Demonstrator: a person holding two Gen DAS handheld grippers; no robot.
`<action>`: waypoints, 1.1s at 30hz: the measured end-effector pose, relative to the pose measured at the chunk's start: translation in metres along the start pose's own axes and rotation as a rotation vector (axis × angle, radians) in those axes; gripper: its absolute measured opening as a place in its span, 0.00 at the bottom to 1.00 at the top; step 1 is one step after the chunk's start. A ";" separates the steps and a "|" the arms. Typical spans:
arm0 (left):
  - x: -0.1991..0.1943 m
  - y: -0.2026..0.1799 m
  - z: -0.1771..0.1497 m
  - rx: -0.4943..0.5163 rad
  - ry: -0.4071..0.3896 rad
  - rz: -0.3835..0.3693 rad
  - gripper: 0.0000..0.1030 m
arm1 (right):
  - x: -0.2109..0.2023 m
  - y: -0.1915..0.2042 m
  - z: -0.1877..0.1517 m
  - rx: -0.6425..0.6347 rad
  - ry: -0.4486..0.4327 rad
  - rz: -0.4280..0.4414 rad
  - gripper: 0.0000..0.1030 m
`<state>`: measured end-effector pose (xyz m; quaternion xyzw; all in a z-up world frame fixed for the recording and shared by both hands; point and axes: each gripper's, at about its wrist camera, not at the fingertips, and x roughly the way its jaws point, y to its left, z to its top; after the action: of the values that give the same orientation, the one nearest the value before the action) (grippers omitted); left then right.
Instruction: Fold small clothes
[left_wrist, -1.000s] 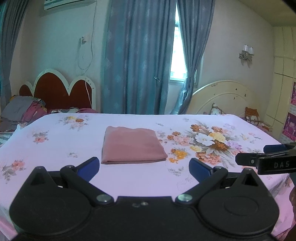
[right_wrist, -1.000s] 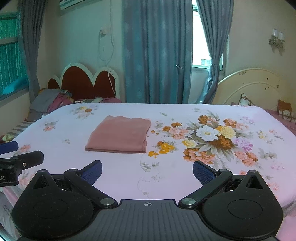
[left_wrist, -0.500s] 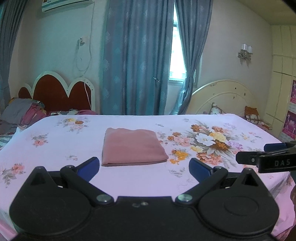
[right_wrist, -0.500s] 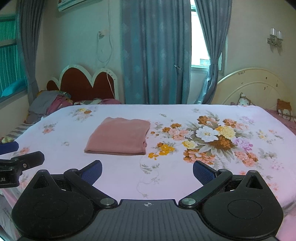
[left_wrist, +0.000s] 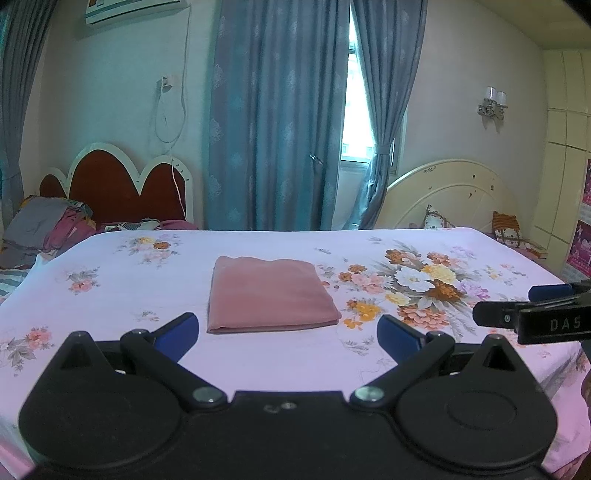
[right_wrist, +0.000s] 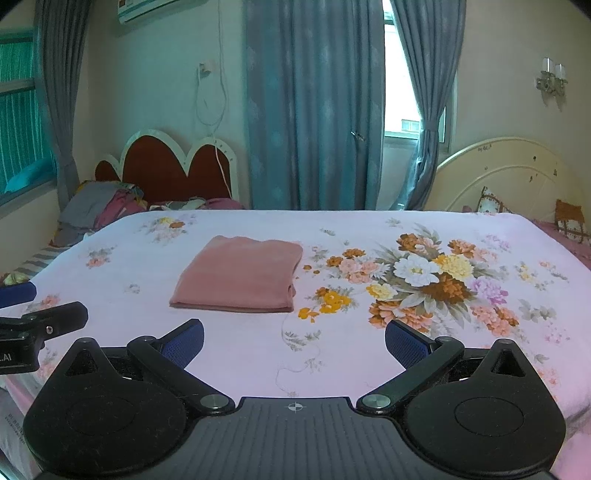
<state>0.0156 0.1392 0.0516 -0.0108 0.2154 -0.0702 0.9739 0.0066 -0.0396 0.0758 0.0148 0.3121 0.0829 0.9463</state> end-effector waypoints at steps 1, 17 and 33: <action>0.000 0.000 0.000 0.000 0.000 0.000 1.00 | 0.000 -0.001 -0.001 0.000 0.001 0.001 1.00; 0.002 0.002 0.001 -0.004 -0.006 0.006 1.00 | -0.001 -0.005 -0.002 0.005 0.001 -0.001 1.00; 0.004 0.003 -0.002 0.000 -0.002 0.005 1.00 | 0.000 -0.009 -0.004 0.011 0.012 -0.005 1.00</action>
<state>0.0186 0.1413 0.0485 -0.0102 0.2143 -0.0678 0.9744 0.0054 -0.0487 0.0714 0.0188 0.3185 0.0790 0.9444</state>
